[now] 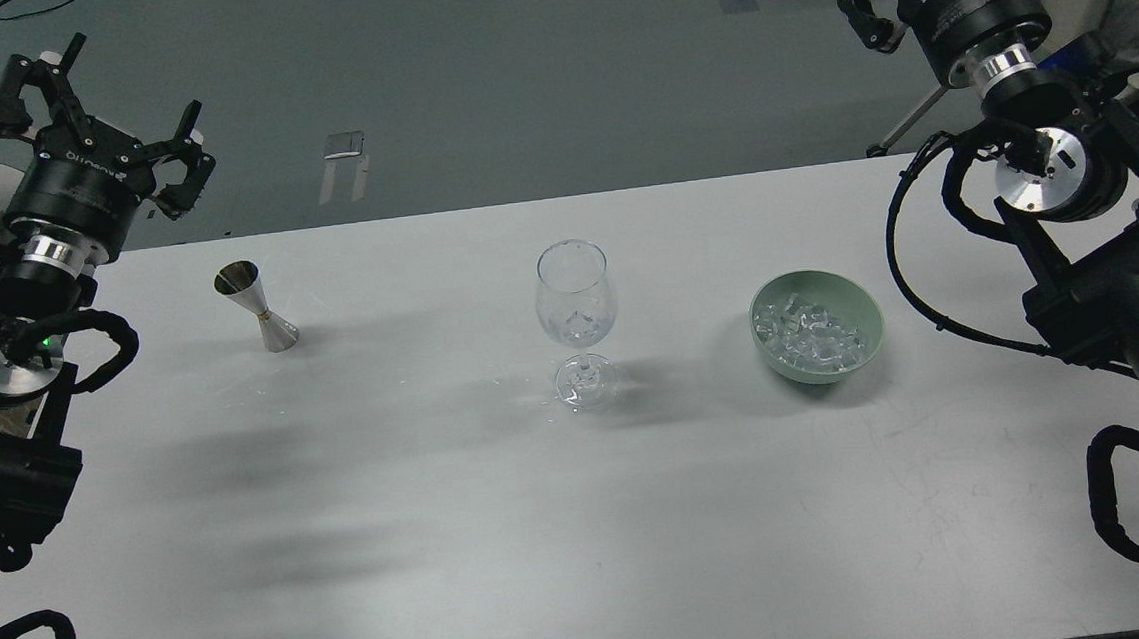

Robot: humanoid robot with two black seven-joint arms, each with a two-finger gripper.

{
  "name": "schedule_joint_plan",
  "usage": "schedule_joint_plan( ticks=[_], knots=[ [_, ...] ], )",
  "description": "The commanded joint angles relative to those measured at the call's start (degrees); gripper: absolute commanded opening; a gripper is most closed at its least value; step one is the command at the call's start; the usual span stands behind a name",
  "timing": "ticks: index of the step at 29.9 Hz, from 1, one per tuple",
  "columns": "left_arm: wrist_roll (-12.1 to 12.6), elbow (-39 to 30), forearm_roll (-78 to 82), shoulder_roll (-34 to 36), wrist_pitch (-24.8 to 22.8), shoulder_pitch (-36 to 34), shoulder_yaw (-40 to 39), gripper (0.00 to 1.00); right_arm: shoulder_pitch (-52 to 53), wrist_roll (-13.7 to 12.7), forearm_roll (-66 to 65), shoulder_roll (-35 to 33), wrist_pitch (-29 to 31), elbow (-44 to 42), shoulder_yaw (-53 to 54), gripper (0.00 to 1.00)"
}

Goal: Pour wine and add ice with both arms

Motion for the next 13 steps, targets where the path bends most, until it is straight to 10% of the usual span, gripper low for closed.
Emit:
schedule_joint_plan(
  ticks=[1, 13],
  knots=[
    [-0.04, 0.17, 0.22, 0.23, -0.01, -0.48, 0.22, 0.98, 2.59, -0.03, 0.00, -0.36, -0.07, -3.01, -0.04, 1.00],
    [-0.04, 2.98, 0.14, 0.49, 0.61, -2.93, 0.22, 0.98, 2.51, -0.03, 0.00, -0.09, -0.07, -3.89, 0.13, 1.00]
  ],
)
